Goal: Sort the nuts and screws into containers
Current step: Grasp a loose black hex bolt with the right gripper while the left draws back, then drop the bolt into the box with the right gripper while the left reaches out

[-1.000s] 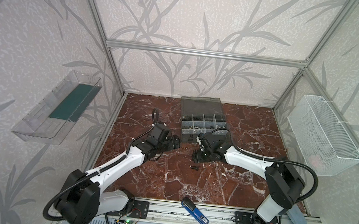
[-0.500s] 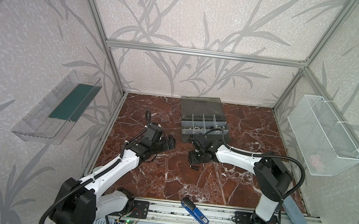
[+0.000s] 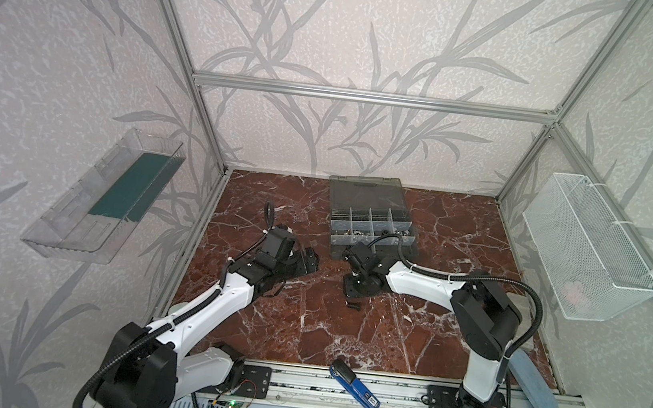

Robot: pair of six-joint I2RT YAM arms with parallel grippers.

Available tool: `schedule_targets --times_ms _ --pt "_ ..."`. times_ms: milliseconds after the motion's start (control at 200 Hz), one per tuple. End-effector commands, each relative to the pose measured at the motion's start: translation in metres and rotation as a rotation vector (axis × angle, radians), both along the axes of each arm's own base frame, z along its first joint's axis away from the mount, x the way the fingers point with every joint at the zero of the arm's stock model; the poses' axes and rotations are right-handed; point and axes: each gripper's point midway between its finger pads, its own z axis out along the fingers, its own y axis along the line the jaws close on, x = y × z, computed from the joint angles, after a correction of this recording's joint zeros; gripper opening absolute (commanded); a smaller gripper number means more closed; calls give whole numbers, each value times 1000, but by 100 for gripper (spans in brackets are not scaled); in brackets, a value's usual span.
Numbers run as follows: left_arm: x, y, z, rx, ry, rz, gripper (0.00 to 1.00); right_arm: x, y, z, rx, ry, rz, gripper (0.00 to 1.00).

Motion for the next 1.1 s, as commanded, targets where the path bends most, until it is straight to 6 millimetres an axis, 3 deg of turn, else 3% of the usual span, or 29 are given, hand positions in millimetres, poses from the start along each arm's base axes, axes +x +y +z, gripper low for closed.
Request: schedule_targets --times_ms 0,135,290,425,570,860,990,1095 --pt "1 2 -4 -9 6 13 97 -1 -2 -4 -42 7 0 46" --pt "3 1 -4 -14 4 15 97 -1 -4 -5 -68 7 4 39" --pt "3 0 -7 -21 15 11 97 -2 -5 -10 -83 20 6 19" --pt "2 1 -7 -19 13 14 97 -1 -5 -7 -79 6 12 10" --pt "1 3 -6 -19 11 19 97 12 2 25 -21 -102 71 4" --pt "0 5 -10 -17 22 23 97 48 1 119 72 -321 144 3" --pt "1 1 -11 -28 24 4 97 78 -15 134 77 -344 86 3" --pt "2 -4 -11 -42 20 -18 98 104 -28 130 63 -343 34 3"
